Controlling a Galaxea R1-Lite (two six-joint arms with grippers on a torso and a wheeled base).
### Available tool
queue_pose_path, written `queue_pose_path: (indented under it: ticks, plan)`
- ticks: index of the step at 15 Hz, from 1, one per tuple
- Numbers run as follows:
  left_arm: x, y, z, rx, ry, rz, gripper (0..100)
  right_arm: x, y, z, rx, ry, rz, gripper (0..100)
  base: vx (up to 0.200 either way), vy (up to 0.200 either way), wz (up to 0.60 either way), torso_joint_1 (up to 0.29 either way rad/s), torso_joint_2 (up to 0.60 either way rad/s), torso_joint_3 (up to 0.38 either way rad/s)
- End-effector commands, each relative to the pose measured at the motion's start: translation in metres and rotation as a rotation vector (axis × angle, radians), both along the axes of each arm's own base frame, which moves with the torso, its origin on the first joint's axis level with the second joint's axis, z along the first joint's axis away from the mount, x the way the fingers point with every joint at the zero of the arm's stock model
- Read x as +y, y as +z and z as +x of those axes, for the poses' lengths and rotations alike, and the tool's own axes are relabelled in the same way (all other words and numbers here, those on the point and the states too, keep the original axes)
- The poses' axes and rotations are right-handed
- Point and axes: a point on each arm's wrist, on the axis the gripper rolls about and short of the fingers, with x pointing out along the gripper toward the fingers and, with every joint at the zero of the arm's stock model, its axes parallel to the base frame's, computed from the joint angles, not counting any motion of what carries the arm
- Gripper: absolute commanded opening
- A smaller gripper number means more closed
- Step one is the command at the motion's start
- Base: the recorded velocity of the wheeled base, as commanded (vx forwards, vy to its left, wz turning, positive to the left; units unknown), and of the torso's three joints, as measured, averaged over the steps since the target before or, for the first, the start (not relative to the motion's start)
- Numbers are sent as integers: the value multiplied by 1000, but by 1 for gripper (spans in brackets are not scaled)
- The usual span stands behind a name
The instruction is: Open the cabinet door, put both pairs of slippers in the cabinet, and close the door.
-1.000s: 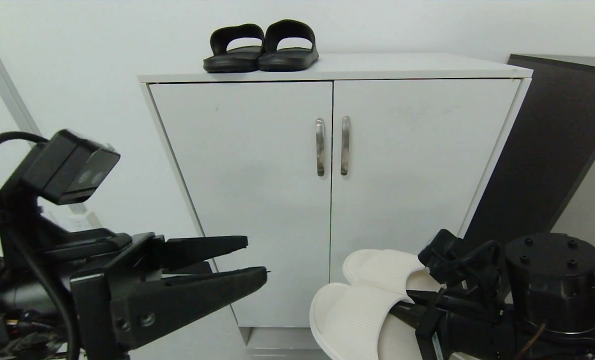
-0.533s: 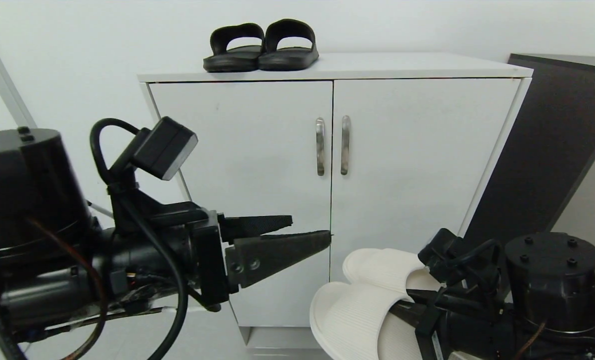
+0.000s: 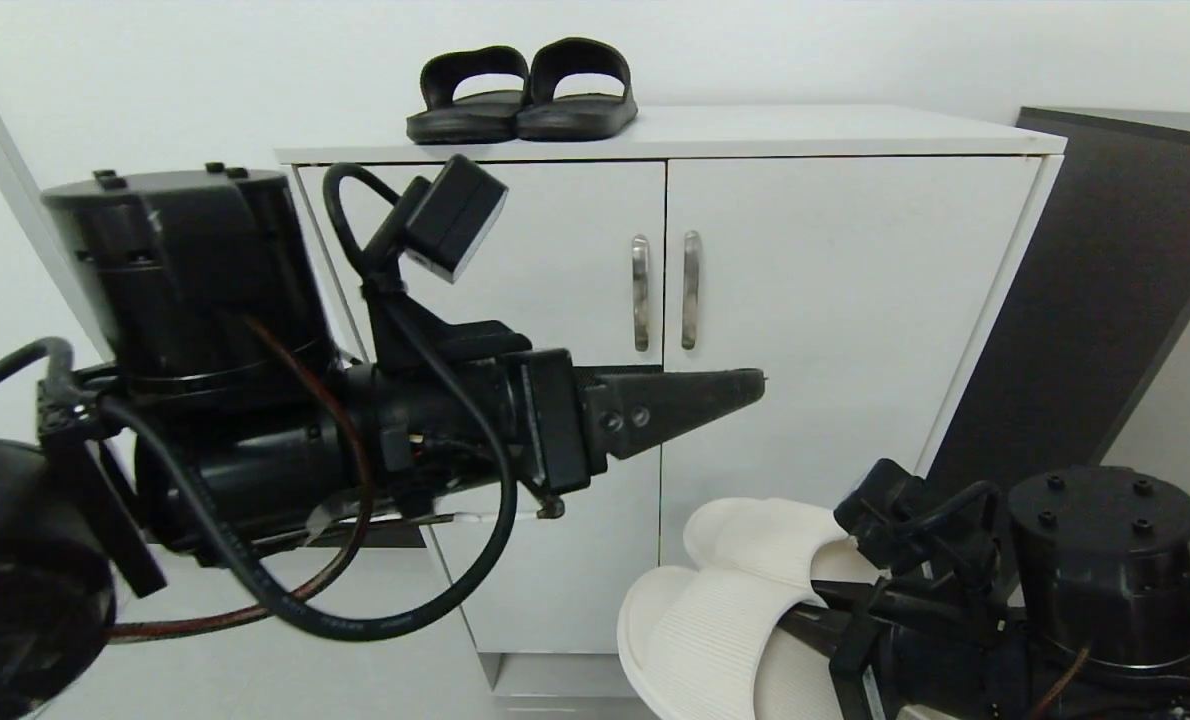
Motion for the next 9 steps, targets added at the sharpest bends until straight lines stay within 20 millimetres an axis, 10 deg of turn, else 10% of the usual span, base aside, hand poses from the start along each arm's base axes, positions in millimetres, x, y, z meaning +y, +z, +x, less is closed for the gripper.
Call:
queue_pose_path:
  ticks: [1,9]
  plan:
    - [-18,-4,20,11,-4,9,100,0,0,-1,-2,3,0,0,0,0,0,0,0,0]
    - [-40,10,68,44,-32,-74,100,4,-7,-1,21,25,-19,0,0,0,0,0,0,0]
